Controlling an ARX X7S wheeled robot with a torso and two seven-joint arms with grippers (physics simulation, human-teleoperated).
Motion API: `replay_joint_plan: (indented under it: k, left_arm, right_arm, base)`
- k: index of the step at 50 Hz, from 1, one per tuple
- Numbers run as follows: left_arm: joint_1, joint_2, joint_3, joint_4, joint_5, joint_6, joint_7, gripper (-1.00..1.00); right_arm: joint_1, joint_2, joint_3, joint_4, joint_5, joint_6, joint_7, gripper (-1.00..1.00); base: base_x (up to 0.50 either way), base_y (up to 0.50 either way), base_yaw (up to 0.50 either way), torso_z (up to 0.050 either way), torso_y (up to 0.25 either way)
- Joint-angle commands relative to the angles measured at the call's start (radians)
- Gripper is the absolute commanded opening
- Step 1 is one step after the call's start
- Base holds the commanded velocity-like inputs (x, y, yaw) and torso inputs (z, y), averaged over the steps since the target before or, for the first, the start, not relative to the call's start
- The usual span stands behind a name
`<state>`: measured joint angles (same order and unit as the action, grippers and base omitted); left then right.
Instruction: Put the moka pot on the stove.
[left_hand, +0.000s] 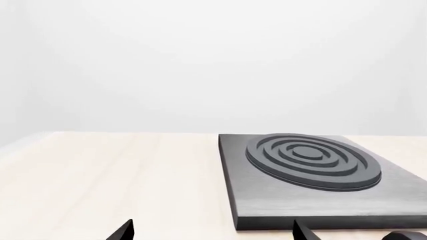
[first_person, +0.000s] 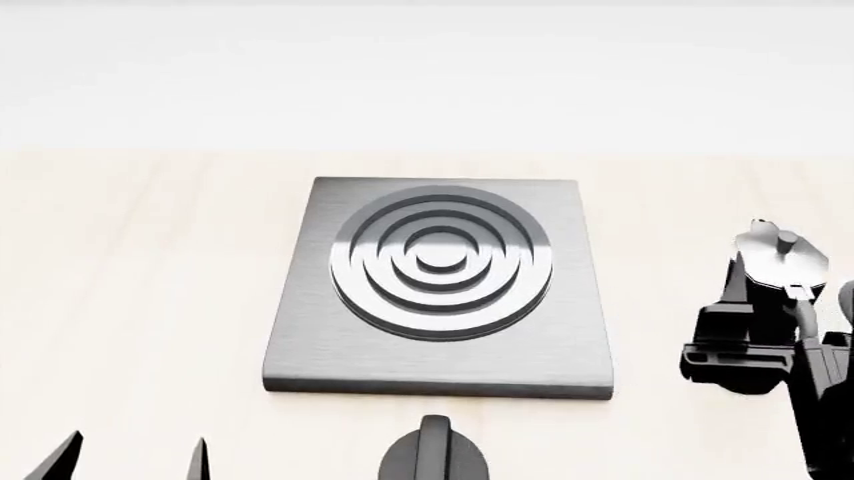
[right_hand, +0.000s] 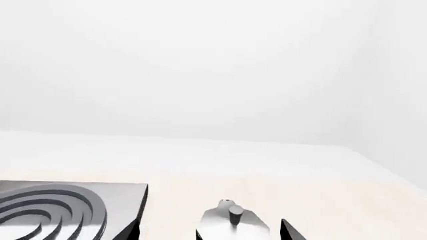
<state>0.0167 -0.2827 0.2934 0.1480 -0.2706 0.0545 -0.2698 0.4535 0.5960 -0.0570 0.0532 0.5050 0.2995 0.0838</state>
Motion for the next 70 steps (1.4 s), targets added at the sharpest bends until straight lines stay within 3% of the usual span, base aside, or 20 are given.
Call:
replay_joint_plan:
  k: [1, 70]
  left_arm:
    - [-0.002, -0.002, 0.001, -0.001, -0.003, 0.002, -0.005, 1.00]
    - [-0.008, -0.017, 0.023, -0.007, -0.005, 0.013, -0.029, 1.00]
  right_arm:
    - [0.013, -0.003, 0.034, 0.117, 0.060, -0.026, -0.081, 1.00]
    - [0.300, -0.098, -0.014, 0.876, -0.007, -0.249, -0.347, 1.00]
  base:
    - [0.00, 0.00, 0.00, 0.000, 0.000]
    - [0.00, 0.00, 0.00, 0.000, 0.000]
